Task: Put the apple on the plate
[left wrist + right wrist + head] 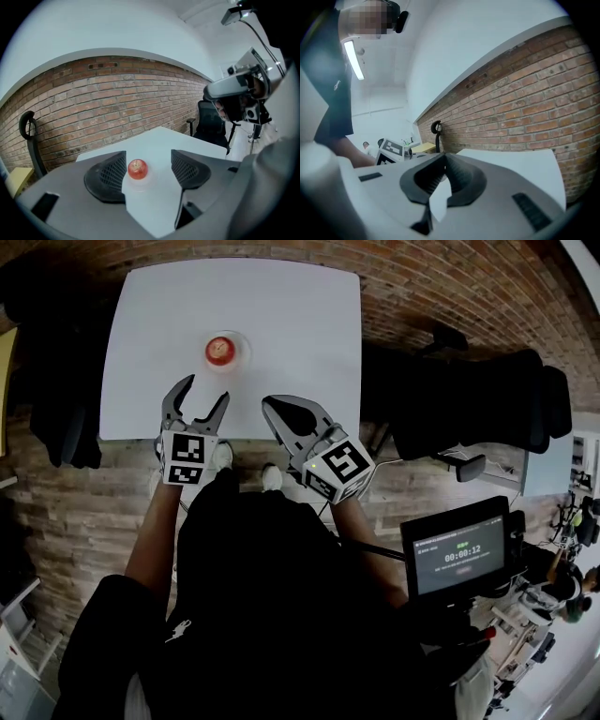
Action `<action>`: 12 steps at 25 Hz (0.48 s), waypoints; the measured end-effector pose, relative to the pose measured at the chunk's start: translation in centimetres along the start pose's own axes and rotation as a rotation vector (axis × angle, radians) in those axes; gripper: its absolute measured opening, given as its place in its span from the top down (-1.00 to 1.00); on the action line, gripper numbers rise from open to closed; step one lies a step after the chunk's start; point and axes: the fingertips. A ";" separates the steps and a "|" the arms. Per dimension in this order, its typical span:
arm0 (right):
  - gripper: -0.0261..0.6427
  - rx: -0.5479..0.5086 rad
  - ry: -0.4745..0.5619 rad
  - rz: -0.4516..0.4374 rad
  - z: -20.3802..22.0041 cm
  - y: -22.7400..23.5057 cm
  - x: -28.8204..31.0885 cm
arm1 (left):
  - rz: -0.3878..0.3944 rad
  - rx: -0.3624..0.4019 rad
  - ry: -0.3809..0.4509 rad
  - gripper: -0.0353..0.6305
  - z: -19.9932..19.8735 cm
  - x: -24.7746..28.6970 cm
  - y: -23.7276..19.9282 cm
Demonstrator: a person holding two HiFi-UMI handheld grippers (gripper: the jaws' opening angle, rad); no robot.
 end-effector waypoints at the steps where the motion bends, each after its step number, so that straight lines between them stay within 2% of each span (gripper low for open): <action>1: 0.91 -0.006 0.002 -0.007 -0.2 -0.3 0.0 | -0.006 0.001 0.005 0.01 -0.2 -0.5 0.0; 8: 0.91 -0.036 0.026 -0.026 -1.0 -1.5 -0.2 | -0.026 -0.044 0.042 0.14 -1.5 -3.2 -0.1; 12: 0.91 -0.043 0.039 -0.026 -1.4 -1.7 -0.7 | -0.023 -0.057 0.068 0.28 -2.6 -4.1 0.1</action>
Point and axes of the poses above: the fingertips, and each gripper's own axes: x forward along the fingers, y to its right, z out of its underside, and after that the axes turned 13 degrees about x, right-handed
